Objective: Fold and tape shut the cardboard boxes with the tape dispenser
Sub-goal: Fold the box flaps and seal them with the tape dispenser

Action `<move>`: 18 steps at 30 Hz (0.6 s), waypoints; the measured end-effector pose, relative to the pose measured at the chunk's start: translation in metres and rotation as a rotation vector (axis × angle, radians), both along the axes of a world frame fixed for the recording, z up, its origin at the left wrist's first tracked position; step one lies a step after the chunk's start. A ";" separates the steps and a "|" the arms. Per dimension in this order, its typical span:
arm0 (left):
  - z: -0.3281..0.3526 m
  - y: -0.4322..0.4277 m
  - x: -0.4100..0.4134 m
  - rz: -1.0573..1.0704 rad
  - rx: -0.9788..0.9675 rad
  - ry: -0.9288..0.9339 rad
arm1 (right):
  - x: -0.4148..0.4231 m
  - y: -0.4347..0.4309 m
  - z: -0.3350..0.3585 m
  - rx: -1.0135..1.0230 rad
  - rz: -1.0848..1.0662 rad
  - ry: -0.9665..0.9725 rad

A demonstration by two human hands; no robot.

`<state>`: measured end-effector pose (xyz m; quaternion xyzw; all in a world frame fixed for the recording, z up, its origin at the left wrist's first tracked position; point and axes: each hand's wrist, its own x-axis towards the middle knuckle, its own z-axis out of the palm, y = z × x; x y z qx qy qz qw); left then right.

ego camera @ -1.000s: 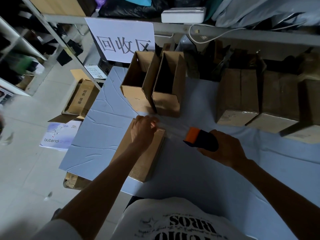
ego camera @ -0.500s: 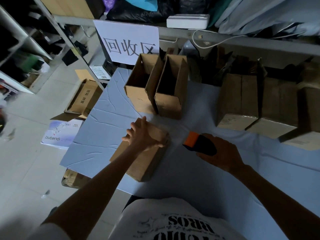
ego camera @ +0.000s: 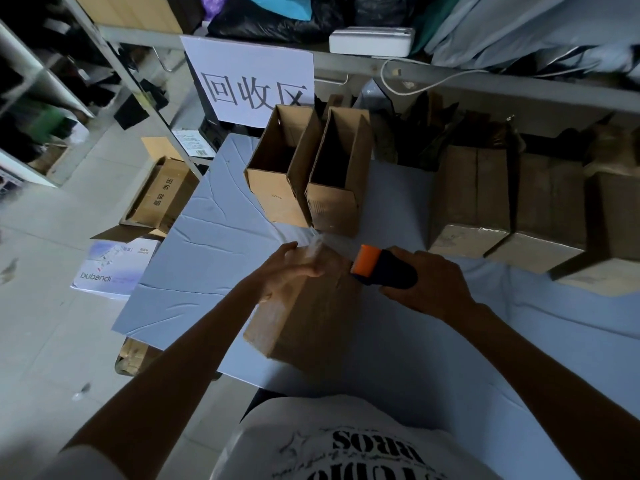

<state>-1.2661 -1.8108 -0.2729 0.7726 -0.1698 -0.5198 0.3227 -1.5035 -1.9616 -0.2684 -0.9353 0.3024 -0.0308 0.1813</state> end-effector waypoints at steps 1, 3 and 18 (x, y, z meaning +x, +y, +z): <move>0.001 0.002 0.003 0.003 0.000 0.027 | 0.005 0.001 0.001 0.002 -0.005 0.005; 0.003 0.004 0.011 0.012 0.021 0.038 | 0.016 0.002 0.005 0.001 -0.007 -0.004; -0.003 0.001 -0.035 -0.333 0.168 -1.110 | 0.074 0.024 0.022 -0.055 -0.038 -0.115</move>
